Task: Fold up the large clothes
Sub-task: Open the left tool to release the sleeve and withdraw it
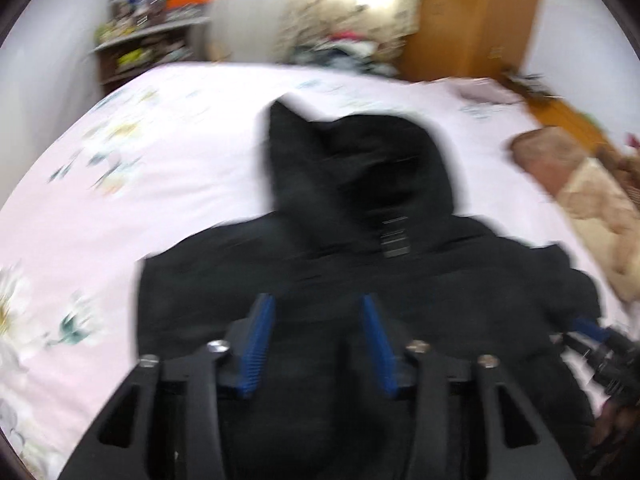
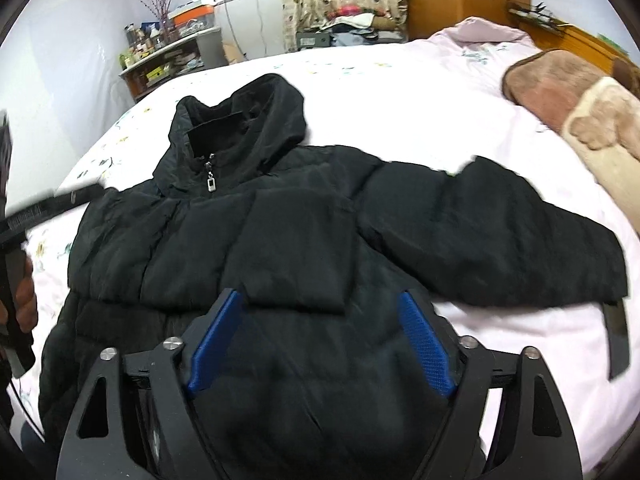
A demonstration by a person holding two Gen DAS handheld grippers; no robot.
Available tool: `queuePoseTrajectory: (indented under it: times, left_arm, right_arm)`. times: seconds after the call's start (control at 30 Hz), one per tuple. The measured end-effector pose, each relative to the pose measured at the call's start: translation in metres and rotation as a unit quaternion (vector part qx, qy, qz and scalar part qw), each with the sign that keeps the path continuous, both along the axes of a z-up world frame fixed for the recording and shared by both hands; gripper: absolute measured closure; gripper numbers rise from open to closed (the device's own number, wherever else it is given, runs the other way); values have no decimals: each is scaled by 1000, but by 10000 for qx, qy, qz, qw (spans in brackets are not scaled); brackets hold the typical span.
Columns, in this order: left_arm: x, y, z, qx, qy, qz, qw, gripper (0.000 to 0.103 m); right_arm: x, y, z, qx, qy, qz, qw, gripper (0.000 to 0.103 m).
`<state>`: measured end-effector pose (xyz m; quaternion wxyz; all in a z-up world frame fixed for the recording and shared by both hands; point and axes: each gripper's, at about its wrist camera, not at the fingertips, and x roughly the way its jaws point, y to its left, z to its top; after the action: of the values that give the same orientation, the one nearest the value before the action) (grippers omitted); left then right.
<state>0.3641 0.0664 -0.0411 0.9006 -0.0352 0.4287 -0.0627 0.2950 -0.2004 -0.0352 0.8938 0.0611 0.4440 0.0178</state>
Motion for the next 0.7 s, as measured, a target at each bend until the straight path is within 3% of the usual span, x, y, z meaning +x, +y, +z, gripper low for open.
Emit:
queuePoseTrajectory:
  times: [0.07,0.23,0.33,0.47,0.57,0.7]
  left_arm:
    - [6,18,-20,65,179,236,9995,70]
    - [12,24,-49,42,303,350,9989,71]
    - [20,20,-57,68,366,343,9987,72]
    - [12,30,-38,-93,303,294,9991,72]
    - [6,40,-16,26,-141,329,9994,72]
    - [23,53,-38,81,212,579,9981,72]
  right_arm:
    - [27,10,-14,-137,79,89,9998,51]
    - [71,10,-63,-124,617,129,9979,52]
    - [83,3,-78,-98,700,111,9974,52]
    - [83,0,-60,-120,709,-30,9974,52]
    - [69,-3,-29,-69,132,-86,9999,52]
    - [82,1,-38,-78,242,34,9997,52]
